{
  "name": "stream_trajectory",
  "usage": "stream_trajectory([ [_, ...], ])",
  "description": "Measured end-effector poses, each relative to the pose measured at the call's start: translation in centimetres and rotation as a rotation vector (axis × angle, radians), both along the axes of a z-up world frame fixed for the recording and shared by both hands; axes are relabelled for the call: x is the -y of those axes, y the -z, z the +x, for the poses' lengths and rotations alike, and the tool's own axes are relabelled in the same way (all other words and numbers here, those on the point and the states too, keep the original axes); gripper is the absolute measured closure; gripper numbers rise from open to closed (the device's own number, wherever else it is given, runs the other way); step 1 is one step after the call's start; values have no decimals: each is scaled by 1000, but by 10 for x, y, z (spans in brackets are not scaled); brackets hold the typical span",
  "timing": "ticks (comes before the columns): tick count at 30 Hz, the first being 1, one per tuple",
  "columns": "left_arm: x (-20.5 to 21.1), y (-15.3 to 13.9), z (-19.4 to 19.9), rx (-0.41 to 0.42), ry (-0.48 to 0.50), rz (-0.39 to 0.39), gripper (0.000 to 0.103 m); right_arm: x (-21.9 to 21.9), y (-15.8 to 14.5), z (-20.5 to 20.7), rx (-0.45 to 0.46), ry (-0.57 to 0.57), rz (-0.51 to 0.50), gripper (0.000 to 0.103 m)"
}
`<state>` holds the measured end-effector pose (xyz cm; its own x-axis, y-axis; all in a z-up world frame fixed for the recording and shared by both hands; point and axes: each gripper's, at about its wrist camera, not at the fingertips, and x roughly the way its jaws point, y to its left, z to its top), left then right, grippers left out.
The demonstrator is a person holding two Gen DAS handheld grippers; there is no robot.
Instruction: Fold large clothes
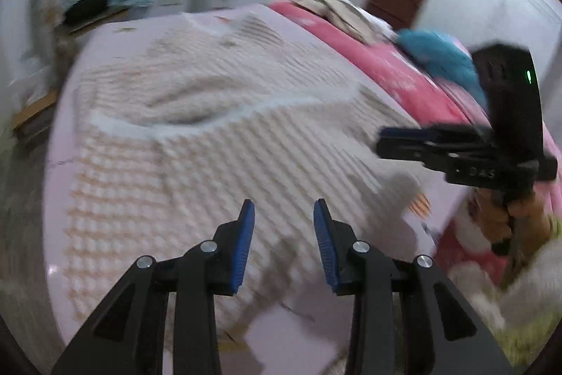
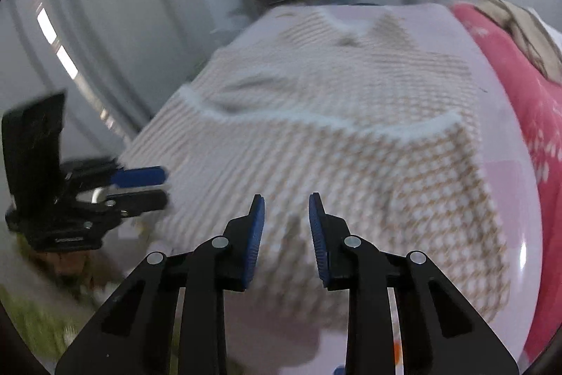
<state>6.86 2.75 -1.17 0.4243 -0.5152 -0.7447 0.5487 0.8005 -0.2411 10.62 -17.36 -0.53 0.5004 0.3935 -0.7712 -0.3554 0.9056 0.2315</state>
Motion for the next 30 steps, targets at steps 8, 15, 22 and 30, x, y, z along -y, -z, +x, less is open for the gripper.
stream_trajectory([
  [8, 13, 26, 5, -38, -76, 74, 66, -5, 34, 9, -82, 41, -54, 78],
  [15, 12, 19, -18, 0, -20, 78, 66, -22, 17, -31, -4, -77, -92, 80],
  [22, 2, 17, -26, 14, -84, 87, 66, -17, 23, -35, -7, -23, -126, 80],
  [30, -14, 40, -22, -17, -187, 129, 65, 20, 47, -29, -94, 69, 6, 79],
])
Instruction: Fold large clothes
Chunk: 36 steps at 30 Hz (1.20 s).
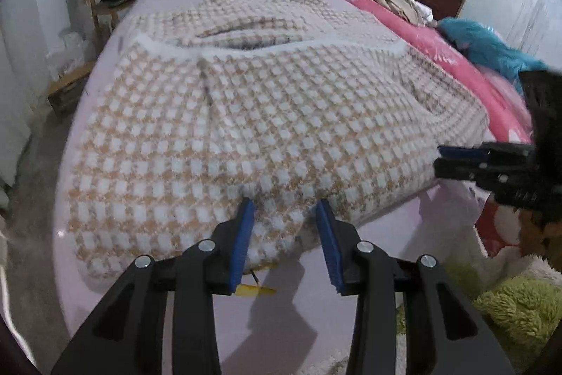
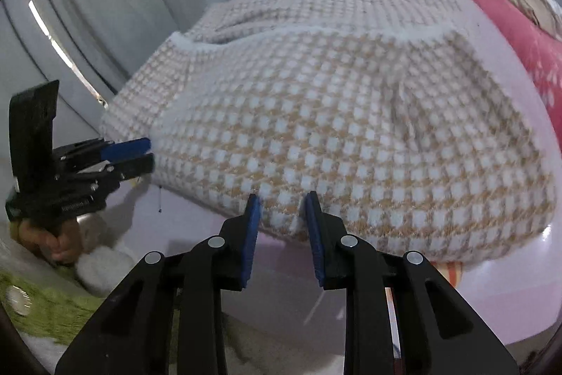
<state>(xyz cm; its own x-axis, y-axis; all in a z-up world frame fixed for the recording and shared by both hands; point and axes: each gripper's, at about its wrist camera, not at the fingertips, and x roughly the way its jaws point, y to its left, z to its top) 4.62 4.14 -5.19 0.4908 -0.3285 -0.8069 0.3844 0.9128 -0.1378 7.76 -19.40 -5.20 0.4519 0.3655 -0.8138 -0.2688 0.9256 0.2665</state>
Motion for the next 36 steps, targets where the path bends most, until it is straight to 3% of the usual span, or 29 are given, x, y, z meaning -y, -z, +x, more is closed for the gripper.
stream_trajectory([
  [4, -13, -8, -6, 39, -67, -21, 66, 10, -12, -10, 54, 50, -75, 79],
  [6, -25, 8, 3, -20, -109, -53, 66, 18, 6, -1, 7, 95, -78, 80],
  [8, -29, 13, 5, -18, -124, -93, 66, 20, 17, 4, 3, 111, -42, 80],
  [10, -26, 2, 4, -20, -116, -74, 66, 23, 10, 3, -9, 108, -43, 80],
  [13, -40, -16, -4, 45, -150, -79, 65, 41, -7, -5, 33, 161, -60, 80],
  [15, -55, -8, 2, 32, -200, -68, 65, 57, 0, -2, 22, 230, -85, 80],
  [18, -66, 15, 14, -34, -232, -94, 65, 70, 27, 6, -30, 258, -37, 80],
  [23, -62, -8, 5, 43, -219, -39, 65, 79, -2, -1, 23, 293, -69, 81],
  [25, -71, 1, 12, 19, -250, -47, 65, 93, 6, -1, 16, 333, -66, 86],
  [27, -80, 13, 17, -18, -275, -109, 65, 101, 24, 4, -21, 354, 4, 87],
  [32, -81, -12, 10, 56, -283, -96, 64, 100, -2, -2, 18, 364, -38, 82],
  [36, -88, 13, 24, -7, -316, -108, 64, 121, 22, 6, -29, 434, 28, 83],
])
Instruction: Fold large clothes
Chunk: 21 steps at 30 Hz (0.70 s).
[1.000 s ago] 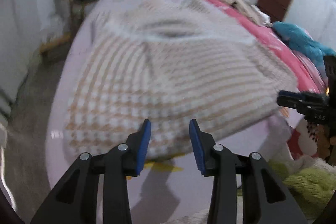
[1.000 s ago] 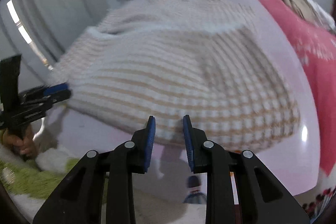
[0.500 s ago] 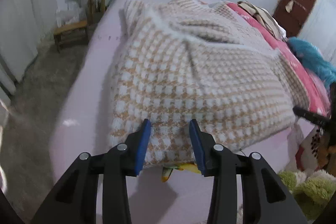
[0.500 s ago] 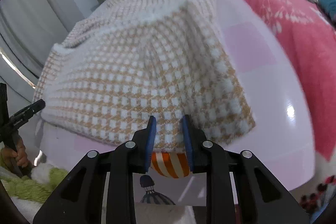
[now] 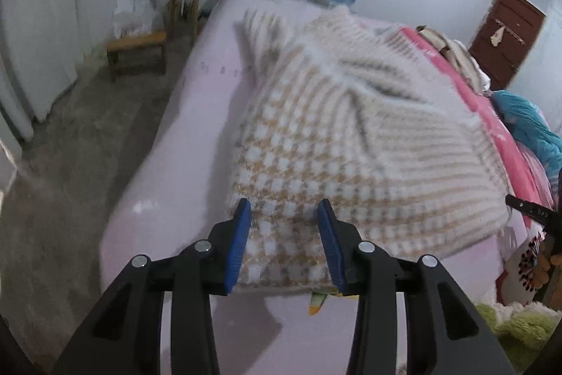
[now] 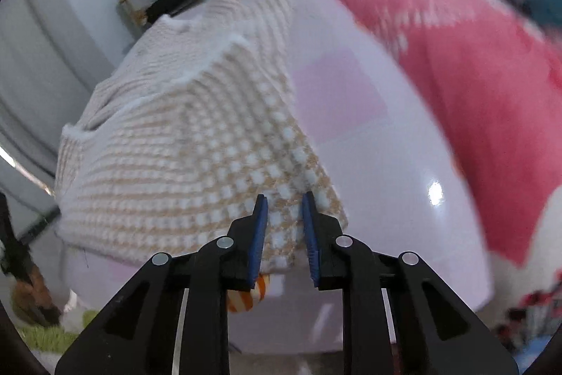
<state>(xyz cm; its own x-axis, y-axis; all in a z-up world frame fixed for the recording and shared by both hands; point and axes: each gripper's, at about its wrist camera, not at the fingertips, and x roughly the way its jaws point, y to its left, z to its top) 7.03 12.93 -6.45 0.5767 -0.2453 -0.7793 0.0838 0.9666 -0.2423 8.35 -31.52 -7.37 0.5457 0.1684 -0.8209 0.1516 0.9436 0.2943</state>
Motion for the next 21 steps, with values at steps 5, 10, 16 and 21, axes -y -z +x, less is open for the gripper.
stream_trajectory([
  [5, -4, -26, -5, 27, -7, -6, 64, -5, -28, -4, 11, -3, -54, 80],
  [10, -7, -44, 3, 62, -61, -6, 55, -15, -46, 9, 65, -8, -31, 51],
  [16, 37, -61, 31, 105, 15, 54, 43, -77, -58, 40, 116, -157, -65, 30],
  [21, 86, -58, 52, 79, 88, 157, 35, -107, -52, 63, 113, -227, -117, 27],
])
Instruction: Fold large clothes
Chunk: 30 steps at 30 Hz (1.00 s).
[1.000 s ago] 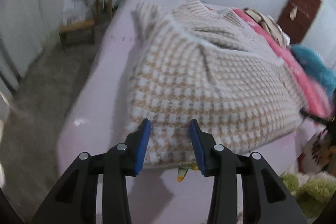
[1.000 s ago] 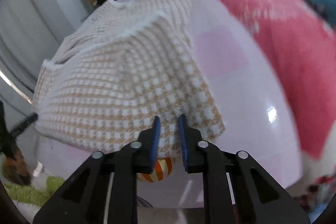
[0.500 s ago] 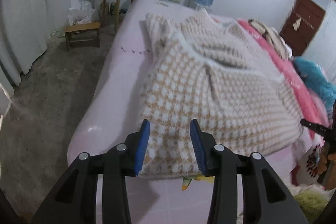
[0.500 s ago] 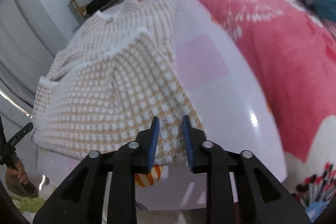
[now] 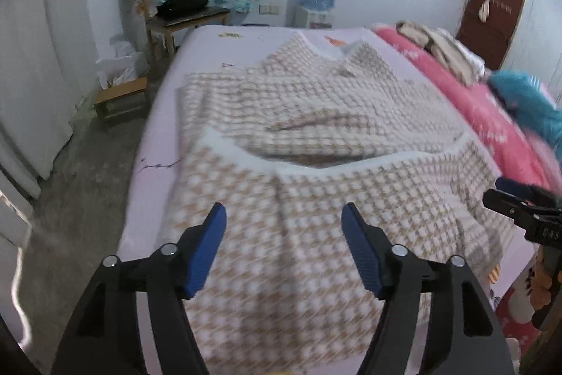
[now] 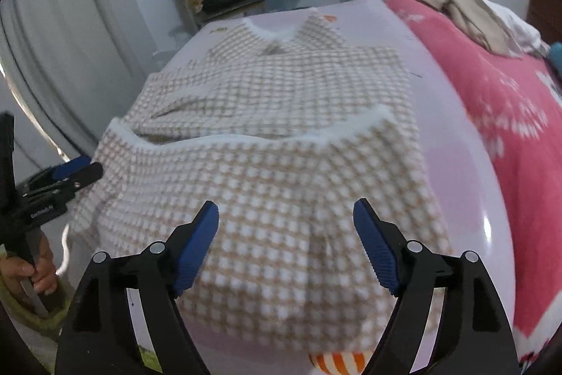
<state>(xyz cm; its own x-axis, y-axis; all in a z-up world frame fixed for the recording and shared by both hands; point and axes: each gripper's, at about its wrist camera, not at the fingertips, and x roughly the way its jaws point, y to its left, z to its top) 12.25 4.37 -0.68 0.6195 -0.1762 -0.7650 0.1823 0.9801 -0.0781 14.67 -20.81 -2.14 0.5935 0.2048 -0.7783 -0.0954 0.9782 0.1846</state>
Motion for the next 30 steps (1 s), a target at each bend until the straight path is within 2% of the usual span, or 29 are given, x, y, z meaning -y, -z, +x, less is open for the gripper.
stream_trajectory([
  [2, 13, 5, 7, -22, 13, 34, 29, -5, 3, 6, -7, -12, 1, 27],
  [6, 40, 25, 22, -90, 31, 153, 23, -9, 9, 18, -19, -14, -45, 27],
  [9, 52, 40, 29, -128, 20, 216, 19, -5, 20, 26, -38, -7, -30, 27],
  [12, 53, 42, 32, -125, -17, 225, 11, -1, 46, 37, -129, 24, -37, 25],
  [14, 49, 43, 35, -141, -35, 207, 7, 2, 48, 36, -118, 34, -17, 24],
  [17, 43, 44, 36, -158, -48, 180, 6, 1, 47, 38, -131, 31, -25, 23],
  [30, 40, 45, 36, -172, -51, 158, 5, -2, 46, 51, -152, 38, -30, 19],
])
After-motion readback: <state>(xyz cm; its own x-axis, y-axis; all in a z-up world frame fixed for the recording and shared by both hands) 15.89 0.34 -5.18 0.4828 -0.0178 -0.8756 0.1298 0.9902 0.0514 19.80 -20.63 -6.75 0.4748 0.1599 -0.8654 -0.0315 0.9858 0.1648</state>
